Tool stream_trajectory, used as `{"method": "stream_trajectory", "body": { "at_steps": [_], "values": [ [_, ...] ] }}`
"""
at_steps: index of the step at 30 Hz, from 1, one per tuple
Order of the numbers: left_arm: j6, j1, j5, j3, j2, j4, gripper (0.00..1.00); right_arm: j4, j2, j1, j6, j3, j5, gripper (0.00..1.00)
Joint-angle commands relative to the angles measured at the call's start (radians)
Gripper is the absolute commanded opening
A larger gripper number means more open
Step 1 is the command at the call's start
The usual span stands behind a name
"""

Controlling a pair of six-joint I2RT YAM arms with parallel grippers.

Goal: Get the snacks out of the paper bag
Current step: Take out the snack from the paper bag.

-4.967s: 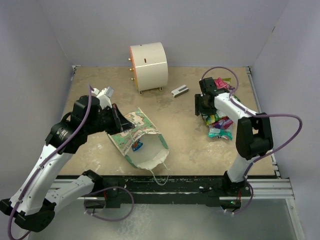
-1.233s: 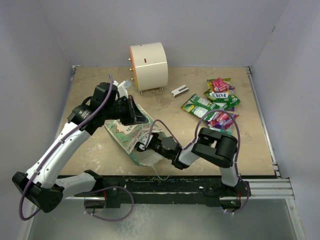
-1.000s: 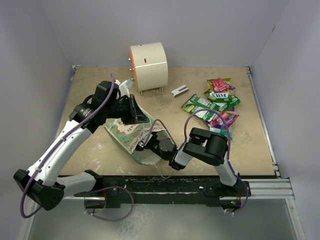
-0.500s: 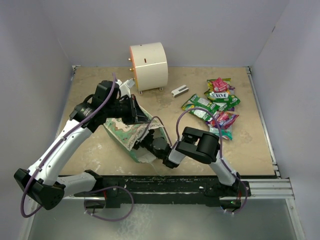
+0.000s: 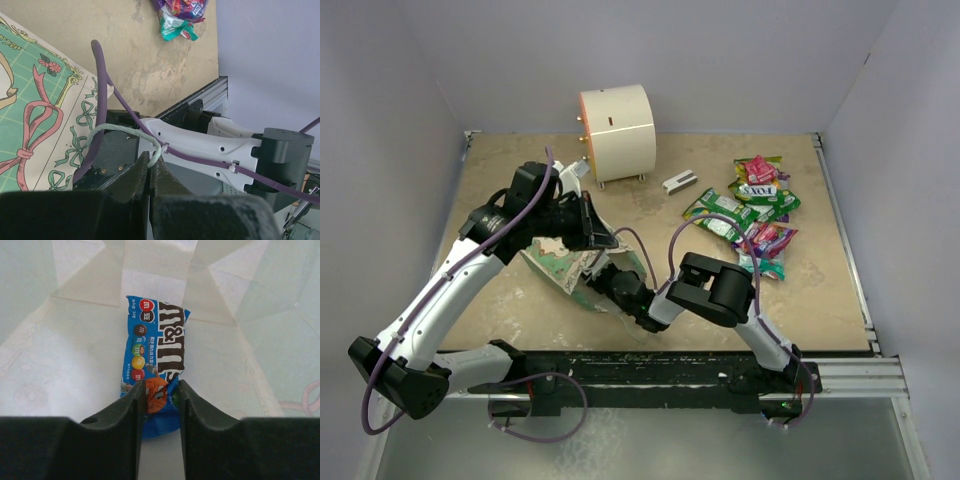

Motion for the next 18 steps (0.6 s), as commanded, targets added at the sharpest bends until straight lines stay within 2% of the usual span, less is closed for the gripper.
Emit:
{"method": "stream_trajectory", "body": {
  "at_steps": [1,6,9,18],
  "values": [
    [0.025,0.004,-0.022,0.046,-0.028,-0.015,0.00,-0.018,-0.021,0.005,0.000,0.005,0.001,0.29],
    [0.024,0.004,-0.045,0.046,-0.028,-0.027,0.00,0.012,-0.083,0.005,-0.035,-0.046,-0.051,0.08],
    [0.023,0.005,-0.056,0.045,-0.024,-0.030,0.00,0.060,-0.120,0.005,-0.053,-0.104,-0.082,0.00],
    [0.018,0.005,-0.088,0.046,-0.022,-0.018,0.00,0.056,-0.237,0.008,-0.042,-0.220,-0.137,0.00]
  ]
}}
